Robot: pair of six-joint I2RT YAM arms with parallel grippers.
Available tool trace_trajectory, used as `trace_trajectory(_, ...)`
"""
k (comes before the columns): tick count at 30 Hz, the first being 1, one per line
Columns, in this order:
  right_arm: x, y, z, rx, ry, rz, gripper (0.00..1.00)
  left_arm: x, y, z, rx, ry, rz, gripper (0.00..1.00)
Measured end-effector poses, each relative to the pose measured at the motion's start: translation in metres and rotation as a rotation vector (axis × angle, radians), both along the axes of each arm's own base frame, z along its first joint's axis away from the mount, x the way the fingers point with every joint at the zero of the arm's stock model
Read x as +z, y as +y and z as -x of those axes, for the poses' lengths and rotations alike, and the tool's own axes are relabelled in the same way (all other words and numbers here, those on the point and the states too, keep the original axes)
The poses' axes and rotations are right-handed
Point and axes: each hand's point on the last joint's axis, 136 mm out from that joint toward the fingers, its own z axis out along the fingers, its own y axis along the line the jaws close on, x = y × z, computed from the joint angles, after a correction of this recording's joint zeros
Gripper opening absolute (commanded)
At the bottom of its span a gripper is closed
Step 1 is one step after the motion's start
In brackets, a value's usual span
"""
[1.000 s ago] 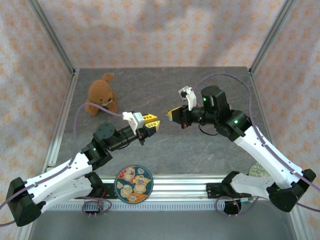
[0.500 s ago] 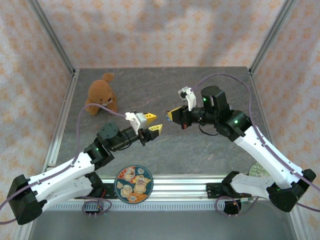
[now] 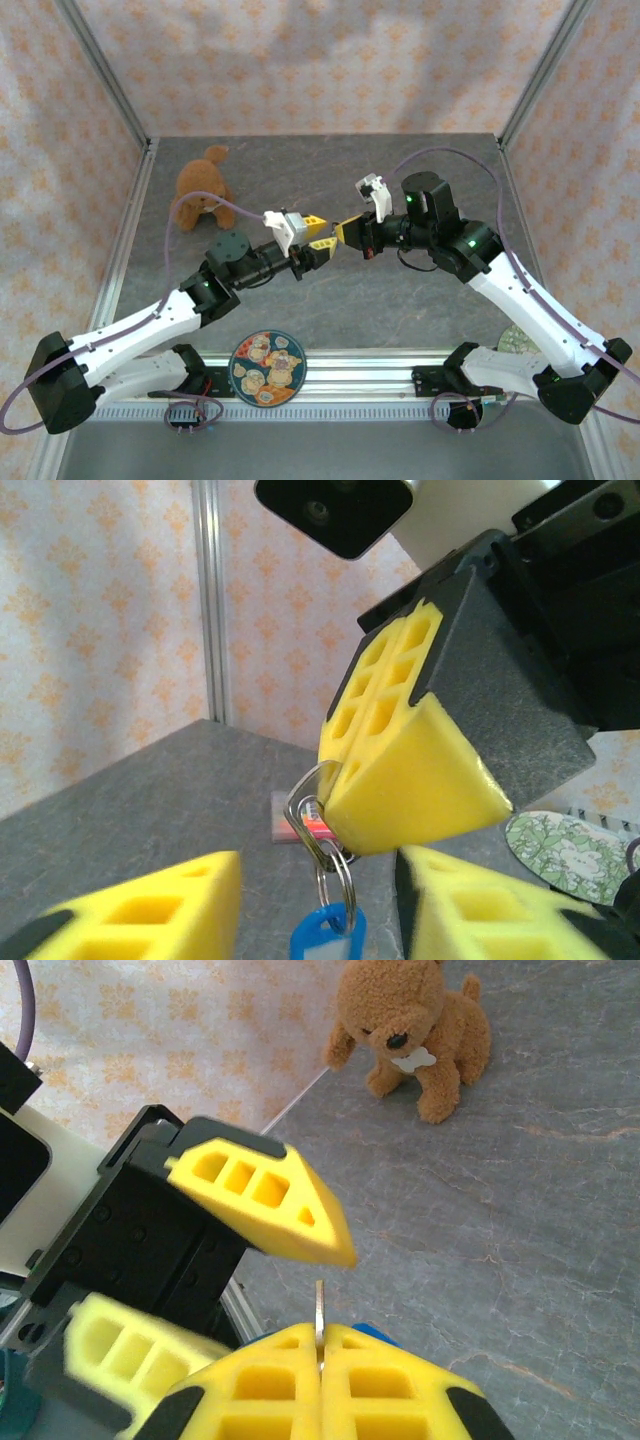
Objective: Remove the keys from the keyring
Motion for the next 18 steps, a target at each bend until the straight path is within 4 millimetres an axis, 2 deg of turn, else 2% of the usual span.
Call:
trace_trajectory(7, 0.002, -0.003, -0.001, -0.011, -0.008, -0.001, 0.0, 0.002, -0.004, 0.001, -0.011, -0.018, -0.019, 0.0)
trace_trajectory(12, 0.003, -0.004, 0.0, -0.015, -0.01, -0.002, 0.0, 0.004, -0.003, 0.002, -0.011, -0.029, -0.019, 0.0)
trace_trajectory(18, 0.004, -0.004, 0.0, -0.021, -0.002, -0.009, 0.0, 0.017, 0.003, 0.009, -0.009, -0.057, 0.009, 0.0)
